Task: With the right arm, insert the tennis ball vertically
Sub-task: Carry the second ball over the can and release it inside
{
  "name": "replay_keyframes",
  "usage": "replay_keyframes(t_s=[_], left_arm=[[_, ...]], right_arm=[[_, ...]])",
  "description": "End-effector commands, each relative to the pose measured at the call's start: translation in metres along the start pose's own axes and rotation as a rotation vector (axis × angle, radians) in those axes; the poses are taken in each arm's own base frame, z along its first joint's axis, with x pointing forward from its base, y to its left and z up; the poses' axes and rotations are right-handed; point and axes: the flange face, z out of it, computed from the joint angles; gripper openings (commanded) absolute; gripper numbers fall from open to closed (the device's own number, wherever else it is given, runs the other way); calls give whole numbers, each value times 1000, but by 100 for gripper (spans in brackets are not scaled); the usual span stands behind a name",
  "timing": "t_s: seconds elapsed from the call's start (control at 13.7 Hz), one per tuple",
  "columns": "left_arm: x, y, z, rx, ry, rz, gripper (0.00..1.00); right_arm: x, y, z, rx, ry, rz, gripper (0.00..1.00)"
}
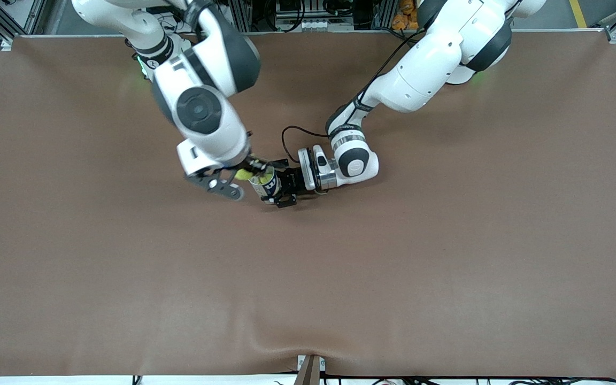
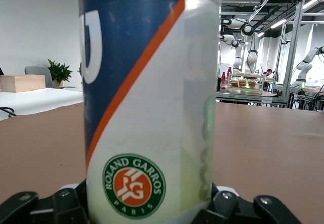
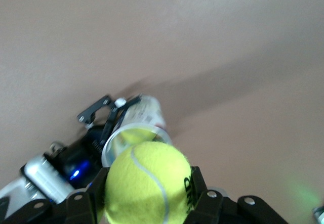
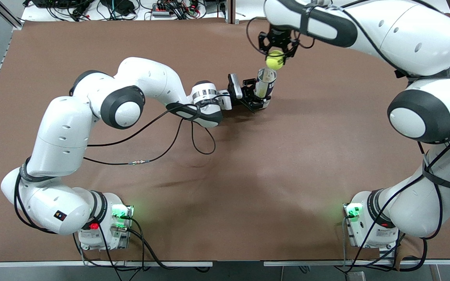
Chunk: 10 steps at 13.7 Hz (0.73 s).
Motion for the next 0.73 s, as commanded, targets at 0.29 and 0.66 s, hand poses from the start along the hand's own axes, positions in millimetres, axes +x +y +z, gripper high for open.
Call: replay_keyframes(t_s=[0.29,0.66], left_arm=[[-23,9,-2,71,1,288,73],[-25,9,-2,70,0,290,62]], right_arm=[[-23,-13,4,-37,-22,28,0],[-16,-12,8,-35,-17,36,0]])
